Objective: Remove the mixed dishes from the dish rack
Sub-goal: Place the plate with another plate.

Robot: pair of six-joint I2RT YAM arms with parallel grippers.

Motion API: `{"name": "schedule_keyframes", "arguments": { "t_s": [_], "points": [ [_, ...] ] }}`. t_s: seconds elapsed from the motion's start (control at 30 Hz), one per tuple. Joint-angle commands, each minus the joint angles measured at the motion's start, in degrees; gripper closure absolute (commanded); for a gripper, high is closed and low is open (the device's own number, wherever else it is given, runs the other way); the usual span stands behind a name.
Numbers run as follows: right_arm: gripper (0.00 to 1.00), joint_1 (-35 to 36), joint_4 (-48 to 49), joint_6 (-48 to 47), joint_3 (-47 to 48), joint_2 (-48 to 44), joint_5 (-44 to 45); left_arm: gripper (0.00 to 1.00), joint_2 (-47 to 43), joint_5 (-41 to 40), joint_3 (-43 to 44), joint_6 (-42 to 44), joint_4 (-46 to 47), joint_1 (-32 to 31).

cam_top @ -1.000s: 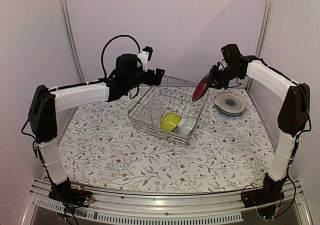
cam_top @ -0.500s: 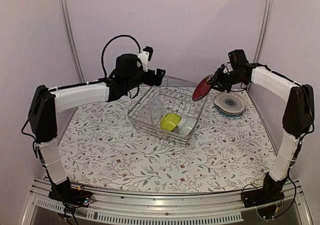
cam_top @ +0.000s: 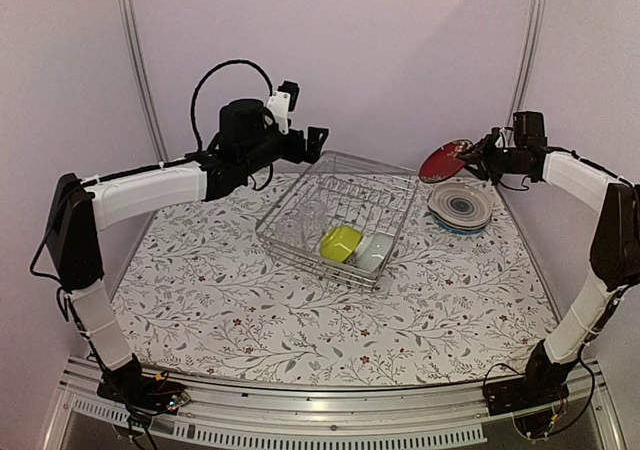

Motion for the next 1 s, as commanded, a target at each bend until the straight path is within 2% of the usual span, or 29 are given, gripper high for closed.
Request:
{"name": "schedule_keyframes", "arguments": {
  "t_s": [0.0,0.33,0.97],
  "points": [
    [0.76,-4.2,8.9,2.01,-3.31,-3.76,-4.54,0.0,-2.27,-0.09,-1.08,0.42,-0.32,0.69],
    [0.75,-9.68,13.38,2.12,-7.72,-1.98,-4.97,0.0,-3.95,0.19,-1.6,0.34,-0.76,0.6],
    [0.74,-10.49,20.96,3.53,-5.17,11.48,-8.15,0.01,-4.28,0.12,-1.31,0.93,-1.32,0.4]
  ]
}}
